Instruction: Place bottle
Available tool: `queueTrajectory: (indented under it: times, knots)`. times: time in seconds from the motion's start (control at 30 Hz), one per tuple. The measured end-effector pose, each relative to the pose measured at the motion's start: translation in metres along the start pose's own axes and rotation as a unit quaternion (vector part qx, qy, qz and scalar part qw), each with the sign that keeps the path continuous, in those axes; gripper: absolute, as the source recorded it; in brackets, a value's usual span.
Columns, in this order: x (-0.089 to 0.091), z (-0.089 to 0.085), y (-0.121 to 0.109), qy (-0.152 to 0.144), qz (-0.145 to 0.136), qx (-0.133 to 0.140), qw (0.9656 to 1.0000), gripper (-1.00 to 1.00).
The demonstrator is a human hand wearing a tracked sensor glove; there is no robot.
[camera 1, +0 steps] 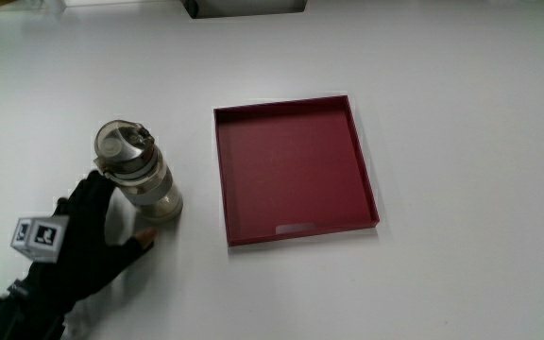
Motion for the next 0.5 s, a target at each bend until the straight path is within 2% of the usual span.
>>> queueTrajectory:
  times: [0.07,0.13,0.17,0.23,0.27,0.3,0.4,0.43,0.47,0.5]
  knots:
    - [-0.006,-0.007,-0.007,0.039,0.007,-0.018,0.9991,-1.0]
    - [-0.011,-0.015,-0.014,0.078,0.015,-0.035,0.9962,-1.0]
    - [-0.01,-0.014,-0.017,0.125,-0.005,-0.03,0.9917,-1.0]
    - [-0.021,-0.018,-0.021,0.125,0.016,-0.046,0.991,-1.0]
    - [-0.01,-0.012,-0.026,0.164,0.026,-0.044,0.9851,-1.0]
    - [-0.024,-0.022,-0.025,0.189,0.004,-0.048,0.9809,-1.0]
    - [-0.01,-0.017,-0.033,0.198,0.029,-0.059,0.978,-1.0]
    - [-0.032,-0.028,-0.032,0.206,0.019,-0.064,0.9763,-1.0]
    - [-0.037,-0.03,-0.034,0.213,0.014,-0.052,0.9756,-1.0]
    - [-0.037,-0.031,-0.037,0.205,0.02,-0.05,0.9773,-1.0]
